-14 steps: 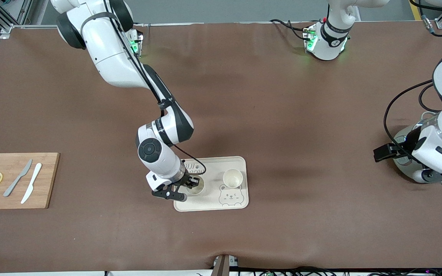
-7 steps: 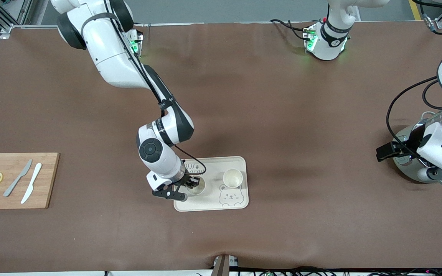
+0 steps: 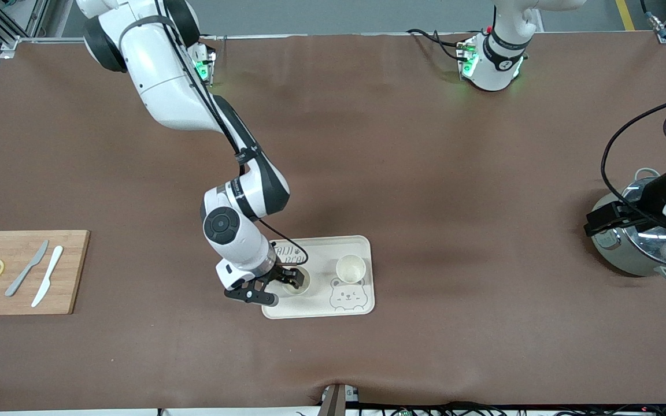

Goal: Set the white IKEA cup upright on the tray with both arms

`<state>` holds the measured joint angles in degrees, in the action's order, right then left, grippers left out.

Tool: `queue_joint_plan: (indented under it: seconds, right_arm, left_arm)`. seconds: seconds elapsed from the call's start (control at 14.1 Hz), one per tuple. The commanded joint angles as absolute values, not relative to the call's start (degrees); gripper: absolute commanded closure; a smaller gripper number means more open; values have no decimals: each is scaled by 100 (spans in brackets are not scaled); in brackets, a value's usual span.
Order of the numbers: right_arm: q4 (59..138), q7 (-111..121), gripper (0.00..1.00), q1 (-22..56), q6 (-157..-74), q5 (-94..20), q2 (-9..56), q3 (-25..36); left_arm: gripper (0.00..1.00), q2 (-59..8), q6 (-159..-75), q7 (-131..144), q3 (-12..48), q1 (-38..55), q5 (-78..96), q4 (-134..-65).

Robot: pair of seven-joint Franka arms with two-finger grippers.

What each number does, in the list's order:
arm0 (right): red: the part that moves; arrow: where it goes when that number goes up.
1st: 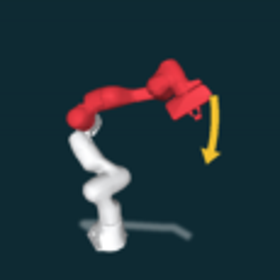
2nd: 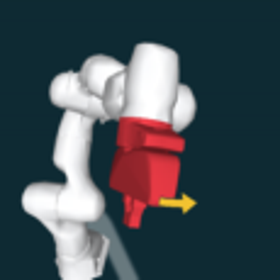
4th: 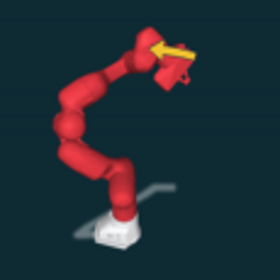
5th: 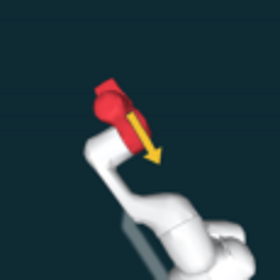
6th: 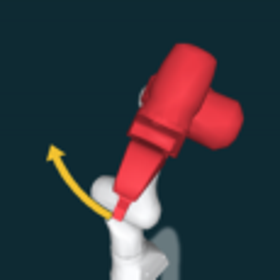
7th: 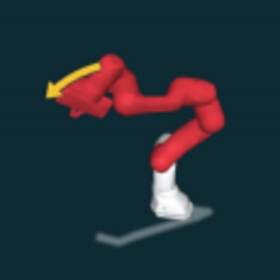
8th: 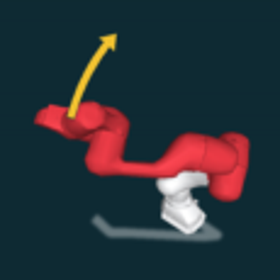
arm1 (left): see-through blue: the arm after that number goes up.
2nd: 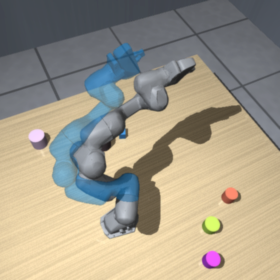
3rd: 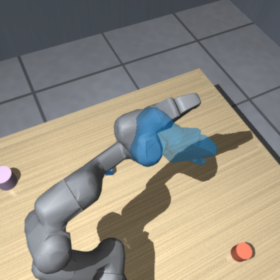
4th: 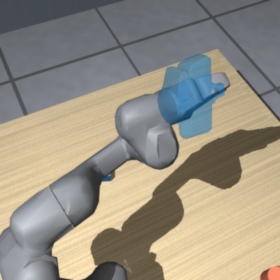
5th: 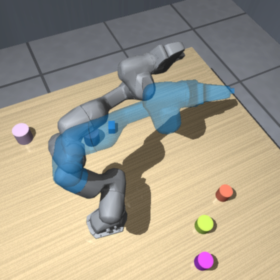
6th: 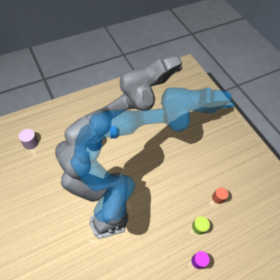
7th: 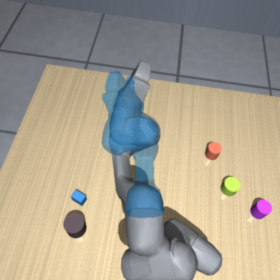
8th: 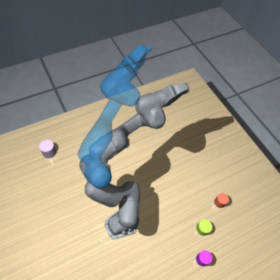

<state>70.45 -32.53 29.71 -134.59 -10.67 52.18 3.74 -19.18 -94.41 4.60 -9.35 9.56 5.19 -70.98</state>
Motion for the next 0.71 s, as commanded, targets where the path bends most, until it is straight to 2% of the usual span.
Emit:
queue_joint_plan:
  seconds: [0.0,0.36,0.64]
  right_arm:
    - [7075,-3366,0,2962,-12913,-967,4879,360]
    - [7101,-3349,0,2953,-11166,-914,3633,448]
    - [7154,-3322,0,2778,-9224,-739,2271,466]
  left_arm:
    - [0,-1749,-9325,352,-923,923,615,-7137]
    - [0,-1740,-9316,352,-949,932,606,-7137]
    - [0,-1732,-9316,352,-958,940,598,-7146]
